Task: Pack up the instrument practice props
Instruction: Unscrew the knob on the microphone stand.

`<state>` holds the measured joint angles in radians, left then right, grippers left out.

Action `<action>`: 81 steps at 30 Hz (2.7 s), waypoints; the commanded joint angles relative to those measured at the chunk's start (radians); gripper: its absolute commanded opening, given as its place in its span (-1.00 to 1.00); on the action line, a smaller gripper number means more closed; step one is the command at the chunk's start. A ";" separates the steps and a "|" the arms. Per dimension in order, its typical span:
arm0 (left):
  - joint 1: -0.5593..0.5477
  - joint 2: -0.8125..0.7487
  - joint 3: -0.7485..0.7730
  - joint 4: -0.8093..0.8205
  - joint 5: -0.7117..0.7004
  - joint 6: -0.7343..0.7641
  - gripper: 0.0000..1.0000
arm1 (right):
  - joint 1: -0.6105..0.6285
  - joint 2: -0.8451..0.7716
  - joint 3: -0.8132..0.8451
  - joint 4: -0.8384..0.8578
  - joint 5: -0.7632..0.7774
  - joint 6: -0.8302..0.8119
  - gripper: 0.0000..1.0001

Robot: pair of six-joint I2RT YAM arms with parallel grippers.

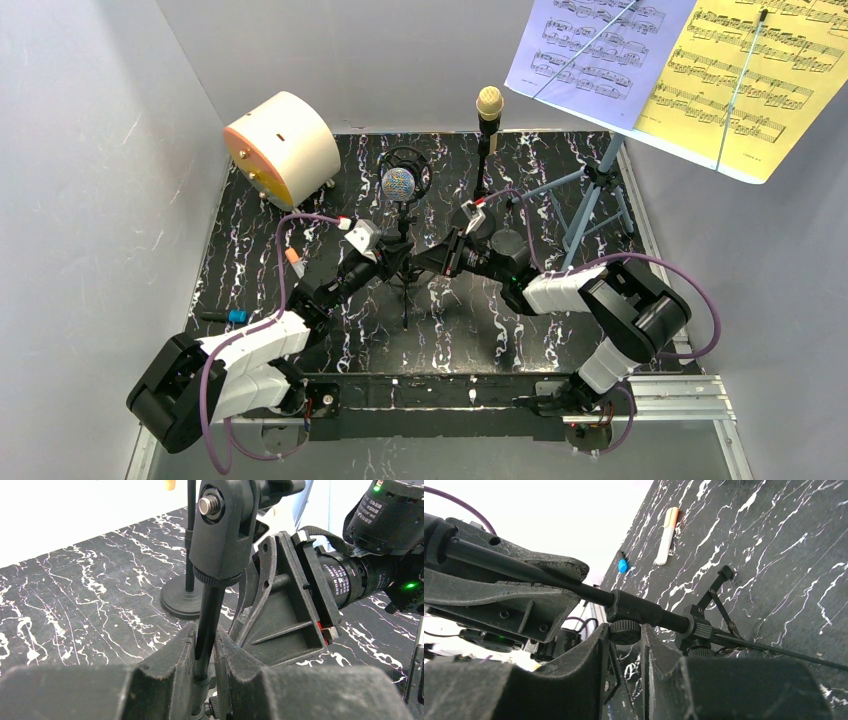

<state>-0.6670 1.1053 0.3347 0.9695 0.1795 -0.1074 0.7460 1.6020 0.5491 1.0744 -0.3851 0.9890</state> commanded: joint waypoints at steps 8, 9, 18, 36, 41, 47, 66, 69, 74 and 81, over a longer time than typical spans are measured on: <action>-0.010 0.030 -0.028 -0.164 0.040 -0.010 -1.00 | -0.004 -0.052 0.096 -0.167 -0.078 -0.594 -0.97; -0.011 0.029 -0.028 -0.164 0.038 -0.011 -1.00 | -0.004 -0.055 0.105 -0.199 -0.100 -0.656 -0.97; -0.010 0.018 -0.028 -0.175 0.032 -0.012 -1.00 | 0.032 -0.099 0.142 -0.458 -0.043 -1.269 -0.97; -0.010 0.008 -0.026 -0.192 0.006 -0.018 -1.00 | 0.311 -0.113 0.050 -0.283 0.565 -2.093 -0.97; -0.010 0.007 -0.026 -0.196 -0.005 -0.017 -1.00 | 0.276 -0.164 0.156 -0.476 0.466 -1.629 -0.49; -0.010 -0.003 -0.026 -0.203 -0.006 -0.014 -1.00 | 0.208 -0.234 0.093 -0.381 0.392 -1.077 0.18; -0.010 -0.001 -0.025 -0.207 -0.005 -0.009 -1.00 | 0.081 -0.133 -0.018 -0.049 0.303 0.051 0.42; -0.010 -0.001 -0.024 -0.208 -0.003 -0.011 -1.00 | 0.081 -0.099 -0.020 -0.033 0.295 0.140 0.36; -0.010 0.001 -0.023 -0.208 -0.001 -0.011 -1.00 | 0.081 -0.040 -0.054 0.083 0.279 0.221 0.21; -0.011 0.004 -0.022 -0.209 -0.002 -0.009 -1.00 | 0.080 -0.006 -0.036 0.122 0.248 0.241 0.00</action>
<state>-0.6647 1.0863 0.3374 0.9348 0.1463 -0.1051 0.8303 1.5799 0.4957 1.0901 -0.1177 1.1858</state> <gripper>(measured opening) 0.161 0.525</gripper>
